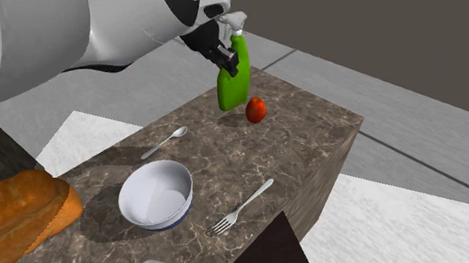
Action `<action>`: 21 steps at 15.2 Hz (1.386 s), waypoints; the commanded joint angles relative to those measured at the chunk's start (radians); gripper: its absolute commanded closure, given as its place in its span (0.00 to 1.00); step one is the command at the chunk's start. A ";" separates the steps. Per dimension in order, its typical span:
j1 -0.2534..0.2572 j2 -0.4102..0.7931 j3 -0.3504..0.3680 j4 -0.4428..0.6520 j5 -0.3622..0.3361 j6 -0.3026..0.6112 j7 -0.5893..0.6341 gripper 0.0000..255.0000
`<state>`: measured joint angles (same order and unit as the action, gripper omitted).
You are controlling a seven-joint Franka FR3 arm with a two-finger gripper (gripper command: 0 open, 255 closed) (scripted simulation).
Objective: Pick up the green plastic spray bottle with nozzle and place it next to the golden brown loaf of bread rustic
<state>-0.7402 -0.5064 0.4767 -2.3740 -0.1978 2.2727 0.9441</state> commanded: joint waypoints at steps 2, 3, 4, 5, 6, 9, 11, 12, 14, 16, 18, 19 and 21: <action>0.004 -0.007 -0.007 0.033 0.008 -0.040 -0.015 1.00; 0.005 -0.009 -0.010 0.045 0.010 -0.052 -0.020 1.00; 0.005 -0.010 -0.012 0.057 0.012 -0.065 -0.025 1.00; 0.006 -0.011 -0.014 0.069 0.014 -0.077 -0.030 1.00; 0.006 -0.012 -0.017 0.082 0.015 -0.090 -0.034 1.00; 0.007 -0.013 -0.022 0.120 0.020 -0.128 -0.048 1.00; 0.007 -0.012 -0.026 0.146 0.022 -0.153 -0.057 1.00; 0.007 -0.012 -0.027 0.159 0.023 -0.165 -0.061 1.00; 0.006 -0.010 -0.030 0.187 0.024 -0.190 -0.069 1.00; 0.005 -0.008 -0.033 0.215 0.026 -0.215 -0.076 1.00; 0.016 -0.030 -0.024 0.212 0.035 -0.236 -0.067 1.00; 0.027 -0.052 -0.015 0.201 0.044 -0.250 -0.054 1.00; 0.050 -0.095 0.005 0.182 0.062 -0.278 -0.028 1.00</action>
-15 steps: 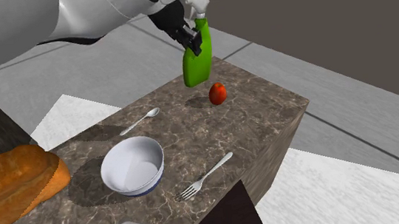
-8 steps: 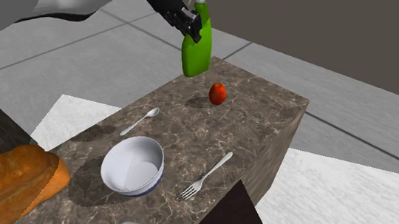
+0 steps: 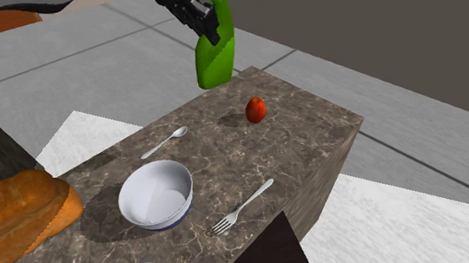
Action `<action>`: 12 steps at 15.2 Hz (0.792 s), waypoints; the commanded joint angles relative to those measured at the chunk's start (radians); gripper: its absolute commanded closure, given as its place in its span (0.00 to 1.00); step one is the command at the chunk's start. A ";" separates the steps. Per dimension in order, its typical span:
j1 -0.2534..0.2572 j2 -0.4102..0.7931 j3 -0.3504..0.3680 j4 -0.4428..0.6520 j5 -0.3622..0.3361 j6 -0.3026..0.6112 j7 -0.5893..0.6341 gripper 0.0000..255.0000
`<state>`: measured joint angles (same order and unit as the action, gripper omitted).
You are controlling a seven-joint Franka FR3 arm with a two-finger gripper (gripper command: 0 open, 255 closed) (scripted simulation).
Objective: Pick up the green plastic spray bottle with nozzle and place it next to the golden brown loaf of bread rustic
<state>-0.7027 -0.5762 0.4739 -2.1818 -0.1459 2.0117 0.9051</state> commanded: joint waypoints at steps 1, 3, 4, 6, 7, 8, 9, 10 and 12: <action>0.024 -0.045 0.019 -0.018 0.019 -0.032 0.024 1.00; 0.047 -0.082 0.041 -0.029 0.038 -0.063 0.052 1.00; 0.058 -0.100 0.054 -0.033 0.047 -0.080 0.067 1.00; 0.079 -0.132 0.079 -0.036 0.067 -0.113 0.096 1.00; 0.089 -0.147 0.092 -0.037 0.076 -0.130 0.112 1.00; 0.100 -0.160 0.106 -0.035 0.086 -0.148 0.127 1.00; 0.109 -0.173 0.120 -0.033 0.095 -0.165 0.143 1.00; 0.119 -0.185 0.135 -0.029 0.105 -0.183 0.159 1.00; 0.136 -0.205 0.165 -0.018 0.124 -0.218 0.192 1.00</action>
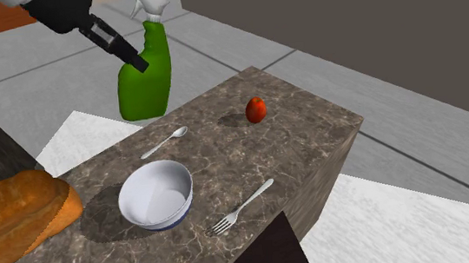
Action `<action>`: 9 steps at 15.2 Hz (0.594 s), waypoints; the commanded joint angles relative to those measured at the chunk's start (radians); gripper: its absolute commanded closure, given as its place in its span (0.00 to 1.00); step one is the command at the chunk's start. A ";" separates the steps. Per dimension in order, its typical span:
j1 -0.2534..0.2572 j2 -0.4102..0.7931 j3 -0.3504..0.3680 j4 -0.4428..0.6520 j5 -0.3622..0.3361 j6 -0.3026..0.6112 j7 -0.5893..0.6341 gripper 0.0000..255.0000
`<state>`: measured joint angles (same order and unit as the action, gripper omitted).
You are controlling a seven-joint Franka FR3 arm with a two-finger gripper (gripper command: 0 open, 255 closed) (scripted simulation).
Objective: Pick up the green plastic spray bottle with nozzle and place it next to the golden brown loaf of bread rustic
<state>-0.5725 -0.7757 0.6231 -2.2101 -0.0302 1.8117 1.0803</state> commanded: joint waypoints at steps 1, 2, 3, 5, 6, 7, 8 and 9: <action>0.014 -0.014 0.032 0.017 0.018 -0.036 0.034 1.00; 0.022 -0.022 0.048 0.026 0.027 -0.054 0.052 1.00; 0.028 -0.029 0.065 0.035 0.037 -0.072 0.069 1.00; 0.040 -0.039 0.099 0.058 0.055 -0.108 0.105 1.00; 0.045 -0.043 0.117 0.071 0.064 -0.125 0.123 1.00; 0.049 -0.046 0.135 0.085 0.073 -0.143 0.142 1.00; 0.052 -0.048 0.153 0.101 0.082 -0.161 0.161 1.00; 0.054 -0.049 0.173 0.117 0.091 -0.178 0.180 1.00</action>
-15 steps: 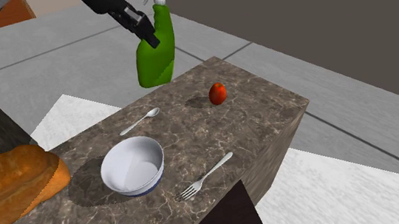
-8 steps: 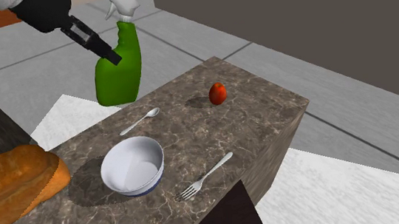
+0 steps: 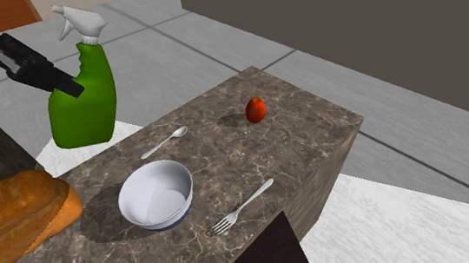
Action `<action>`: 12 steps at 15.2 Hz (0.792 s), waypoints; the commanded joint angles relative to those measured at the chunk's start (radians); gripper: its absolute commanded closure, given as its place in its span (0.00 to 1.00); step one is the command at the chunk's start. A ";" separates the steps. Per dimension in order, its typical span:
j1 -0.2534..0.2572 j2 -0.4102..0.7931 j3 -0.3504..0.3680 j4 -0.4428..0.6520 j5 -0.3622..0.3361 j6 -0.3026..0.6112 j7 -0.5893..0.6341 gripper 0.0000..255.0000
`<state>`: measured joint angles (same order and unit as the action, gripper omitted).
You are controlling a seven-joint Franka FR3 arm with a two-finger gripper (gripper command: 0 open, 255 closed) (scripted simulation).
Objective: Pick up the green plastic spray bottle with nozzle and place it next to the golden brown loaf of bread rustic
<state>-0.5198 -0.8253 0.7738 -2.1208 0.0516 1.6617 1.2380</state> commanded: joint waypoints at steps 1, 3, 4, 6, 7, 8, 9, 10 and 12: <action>0.002 0.000 0.041 0.046 0.018 -0.045 0.041 1.00; 0.001 0.002 0.082 0.085 0.035 -0.080 0.079 1.00; -0.001 0.003 0.103 0.106 0.044 -0.097 0.099 1.00; -0.009 0.009 0.148 0.152 0.060 -0.131 0.138 1.00; -0.015 0.012 0.171 0.176 0.068 -0.148 0.158 1.00; -0.022 0.016 0.195 0.202 0.076 -0.165 0.178 1.00; -0.031 0.020 0.219 0.230 0.084 -0.182 0.198 1.00; -0.041 0.025 0.245 0.258 0.091 -0.200 0.218 1.00; -0.067 0.034 0.299 0.319 0.106 -0.234 0.258 1.00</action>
<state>-0.5700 -0.7998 1.0447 -1.8411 0.1524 1.4501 1.4761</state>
